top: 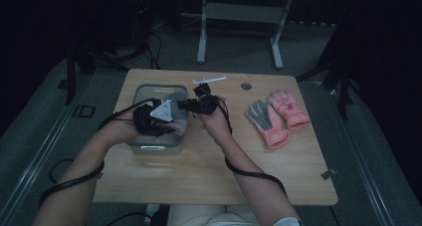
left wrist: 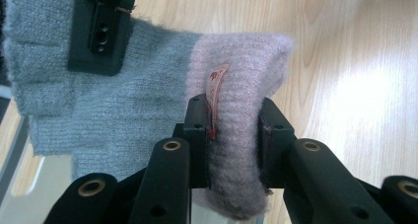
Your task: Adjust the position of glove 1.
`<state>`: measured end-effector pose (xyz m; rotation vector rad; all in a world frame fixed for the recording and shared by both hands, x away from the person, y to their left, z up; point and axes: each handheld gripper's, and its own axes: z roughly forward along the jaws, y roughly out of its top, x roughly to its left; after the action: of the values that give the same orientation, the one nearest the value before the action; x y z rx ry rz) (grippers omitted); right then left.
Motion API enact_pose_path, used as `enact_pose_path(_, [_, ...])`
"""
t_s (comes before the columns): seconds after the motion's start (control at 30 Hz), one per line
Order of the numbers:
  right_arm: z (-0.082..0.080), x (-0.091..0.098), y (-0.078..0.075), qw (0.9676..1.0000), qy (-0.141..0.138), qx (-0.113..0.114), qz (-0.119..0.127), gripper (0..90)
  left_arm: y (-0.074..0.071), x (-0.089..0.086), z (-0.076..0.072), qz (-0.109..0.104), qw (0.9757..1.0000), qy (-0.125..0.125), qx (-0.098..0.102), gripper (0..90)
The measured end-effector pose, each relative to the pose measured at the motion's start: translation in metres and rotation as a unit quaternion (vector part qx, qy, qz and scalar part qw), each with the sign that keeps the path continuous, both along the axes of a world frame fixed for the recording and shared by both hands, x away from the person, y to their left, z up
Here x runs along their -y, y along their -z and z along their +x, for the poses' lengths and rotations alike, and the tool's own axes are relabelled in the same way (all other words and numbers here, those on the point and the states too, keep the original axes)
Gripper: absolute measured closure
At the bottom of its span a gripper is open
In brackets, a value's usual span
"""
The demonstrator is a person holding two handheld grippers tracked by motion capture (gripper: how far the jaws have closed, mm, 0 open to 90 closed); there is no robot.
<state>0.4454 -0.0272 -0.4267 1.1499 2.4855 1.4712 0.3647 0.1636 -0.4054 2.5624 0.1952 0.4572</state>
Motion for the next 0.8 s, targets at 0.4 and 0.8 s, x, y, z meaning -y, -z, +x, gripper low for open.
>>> enact_pose_path(0.4, [0.021,-0.042,0.023,0.9996,-0.010,-0.019,-0.017,74.3,0.021,-0.041,0.023,0.018,0.9995,-0.006,-0.027,70.6])
enact_pose_path(0.8, [0.040,-0.066,0.059,0.9972,-0.003,-0.033,-0.068,73.8,0.064,-0.041,0.050,0.052,0.9964,-0.008,-0.067,70.4])
